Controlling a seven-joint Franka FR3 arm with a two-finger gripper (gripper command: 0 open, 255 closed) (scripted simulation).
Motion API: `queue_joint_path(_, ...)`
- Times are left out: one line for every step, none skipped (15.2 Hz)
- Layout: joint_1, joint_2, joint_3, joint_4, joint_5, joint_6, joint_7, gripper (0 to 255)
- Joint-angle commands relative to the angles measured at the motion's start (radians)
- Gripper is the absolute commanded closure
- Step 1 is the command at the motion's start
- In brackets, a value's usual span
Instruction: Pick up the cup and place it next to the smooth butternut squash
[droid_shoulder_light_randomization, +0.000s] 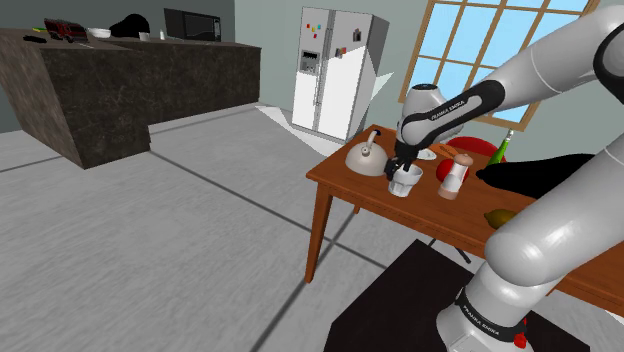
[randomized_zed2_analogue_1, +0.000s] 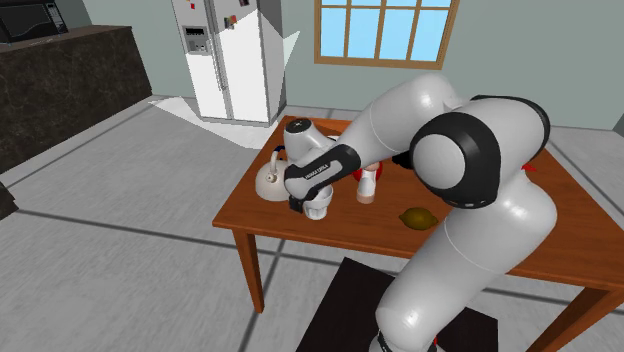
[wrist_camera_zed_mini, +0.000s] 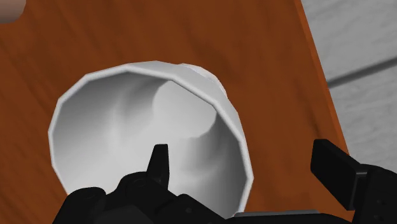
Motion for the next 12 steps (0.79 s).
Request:
queue_joint_path(-0.003,0.027,-0.005,-0.001,-0.004,0.030,0.001,0)
queue_joint_path(-0.004,0.035,-0.006,-0.003,-0.006,0.039,0.002,0)
queue_joint_path(-0.004,0.035,-0.006,-0.003,-0.006,0.039,0.002,0)
queue_joint_path(-0.004,0.035,-0.006,-0.003,-0.006,0.039,0.002,0)
queue_joint_path(-0.004,0.035,-0.006,-0.003,-0.006,0.039,0.002,0)
queue_joint_path(-0.004,0.035,-0.006,-0.003,-0.006,0.039,0.002,0)
queue_joint_path(-0.004,0.035,-0.006,-0.003,-0.006,0.039,0.002,0)
queue_joint_path(-0.004,0.035,-0.006,-0.003,-0.006,0.039,0.002,0)
queue_joint_path(-0.004,0.034,-0.006,-0.003,-0.005,0.039,0.002,0)
queue_joint_path(-0.004,0.034,-0.006,-0.003,-0.005,0.039,0.002,0)
queue_joint_path(-0.004,0.034,-0.006,-0.003,-0.005,0.039,0.002,255)
queue_joint_path(-0.004,0.034,-0.006,-0.003,-0.005,0.039,0.002,255)
